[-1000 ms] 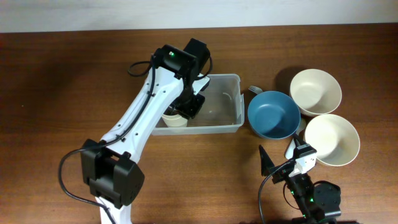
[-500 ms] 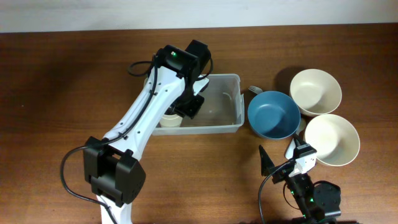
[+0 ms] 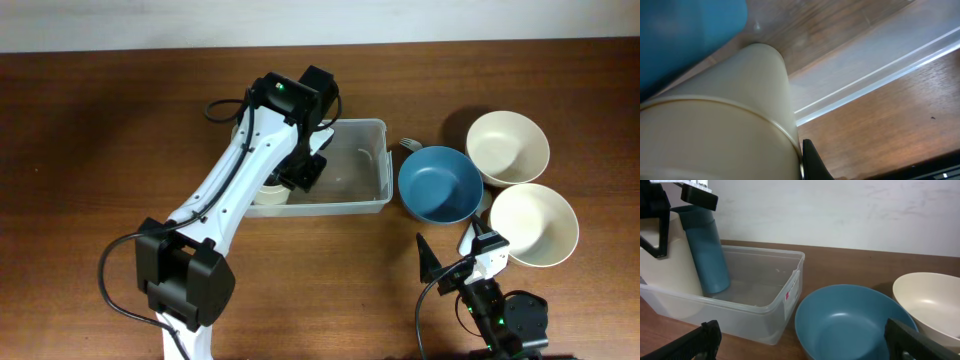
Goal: Pack container
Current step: 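Lower the second cream cup into the first cream cup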
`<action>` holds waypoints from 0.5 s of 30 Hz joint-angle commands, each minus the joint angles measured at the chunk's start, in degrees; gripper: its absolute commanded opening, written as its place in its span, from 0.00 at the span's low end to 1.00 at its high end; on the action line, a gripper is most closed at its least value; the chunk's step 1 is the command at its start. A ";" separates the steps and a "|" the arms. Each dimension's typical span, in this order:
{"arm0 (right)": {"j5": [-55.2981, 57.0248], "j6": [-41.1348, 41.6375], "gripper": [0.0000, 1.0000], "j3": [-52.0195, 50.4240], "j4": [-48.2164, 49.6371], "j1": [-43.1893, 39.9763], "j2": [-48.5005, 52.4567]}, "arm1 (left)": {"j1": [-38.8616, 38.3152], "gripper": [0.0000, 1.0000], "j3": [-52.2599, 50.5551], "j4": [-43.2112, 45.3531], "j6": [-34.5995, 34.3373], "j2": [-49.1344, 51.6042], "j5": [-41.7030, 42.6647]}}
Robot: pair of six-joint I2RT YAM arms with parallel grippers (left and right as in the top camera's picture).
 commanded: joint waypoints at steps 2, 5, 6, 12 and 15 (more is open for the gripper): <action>0.15 0.46 0.99 -0.50 0.02 0.39 -0.37 | 0.09 0.02 -0.17 0.44 0.46 0.22 -2.40; 0.15 0.46 0.99 -0.50 0.02 0.39 -0.37 | 0.11 0.02 -0.17 1.53 0.39 0.22 -2.38; 0.15 0.44 0.99 -0.50 0.02 0.39 -0.39 | 0.09 0.02 -0.17 1.95 0.17 0.22 -2.38; 0.13 0.44 0.99 -0.50 0.02 0.39 -0.37 | 0.11 0.04 -0.17 3.02 0.00 0.22 -2.38; 0.15 0.46 0.99 -0.50 0.02 0.39 -0.37 | 0.09 0.11 -0.17 2.97 0.02 0.22 -2.38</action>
